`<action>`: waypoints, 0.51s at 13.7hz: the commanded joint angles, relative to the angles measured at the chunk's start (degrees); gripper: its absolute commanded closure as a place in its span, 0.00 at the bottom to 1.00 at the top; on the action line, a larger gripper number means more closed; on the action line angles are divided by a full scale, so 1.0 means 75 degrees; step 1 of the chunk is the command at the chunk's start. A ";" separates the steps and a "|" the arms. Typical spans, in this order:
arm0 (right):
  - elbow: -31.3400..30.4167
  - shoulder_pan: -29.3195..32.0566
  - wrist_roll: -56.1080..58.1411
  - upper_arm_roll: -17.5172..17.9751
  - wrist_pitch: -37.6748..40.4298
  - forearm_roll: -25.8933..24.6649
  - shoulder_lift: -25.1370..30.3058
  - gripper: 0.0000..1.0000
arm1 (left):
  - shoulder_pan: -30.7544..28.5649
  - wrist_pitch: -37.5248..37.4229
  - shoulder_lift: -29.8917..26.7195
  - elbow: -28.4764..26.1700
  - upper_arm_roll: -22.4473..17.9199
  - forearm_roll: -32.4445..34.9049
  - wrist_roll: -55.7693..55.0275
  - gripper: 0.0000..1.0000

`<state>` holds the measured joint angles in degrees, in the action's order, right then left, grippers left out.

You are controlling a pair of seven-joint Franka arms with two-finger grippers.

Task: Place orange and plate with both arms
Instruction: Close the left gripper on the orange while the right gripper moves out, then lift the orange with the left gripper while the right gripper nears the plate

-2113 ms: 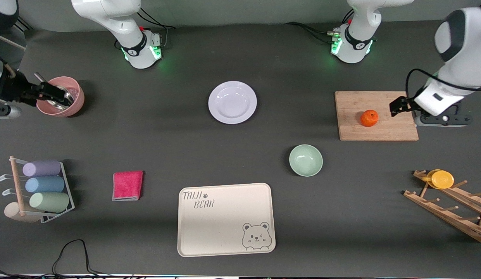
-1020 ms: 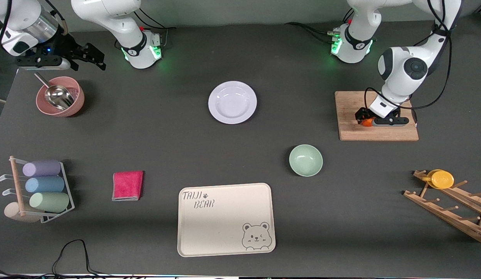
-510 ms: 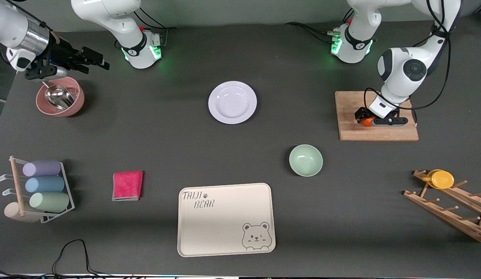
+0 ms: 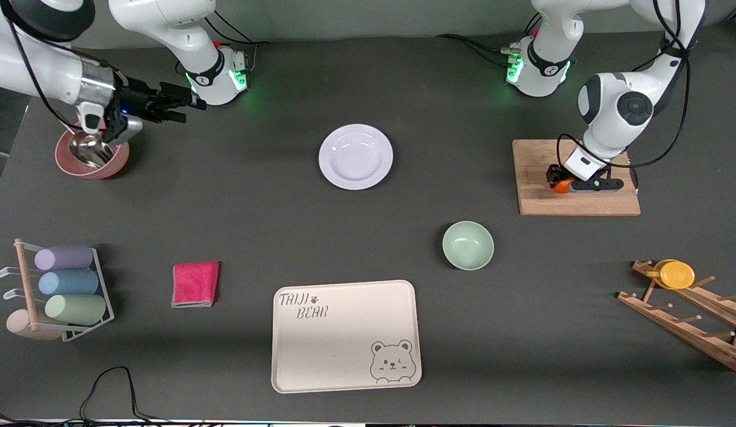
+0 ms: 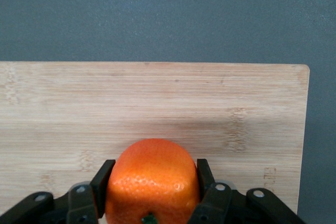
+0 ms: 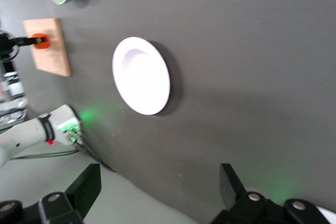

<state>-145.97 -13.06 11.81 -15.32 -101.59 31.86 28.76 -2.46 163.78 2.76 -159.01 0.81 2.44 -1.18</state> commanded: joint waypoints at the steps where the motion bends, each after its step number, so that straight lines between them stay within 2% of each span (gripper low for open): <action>1: -0.0365 -0.0028 0.0931 -0.0078 -0.0457 0.0870 -0.0411 0.00 | -0.0048 -0.0181 -0.0168 -0.0128 0.0021 0.0073 -0.0112 1.00; 5: -0.0729 -0.0005 0.2862 -0.0195 -0.0785 0.2393 -0.1464 0.00 | -0.0047 -0.0460 -0.0553 -0.0034 0.0032 0.0073 0.0005 1.00; 7: -0.0776 -0.0005 0.3753 -0.0311 -0.0856 0.2781 -0.2038 0.00 | -0.0036 -0.1662 -0.1091 0.0351 0.0044 0.0050 0.0005 1.00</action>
<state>-151.90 -12.97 33.41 -16.48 -107.30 49.05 17.84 -2.46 159.08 0.87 -157.44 0.86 2.44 -1.14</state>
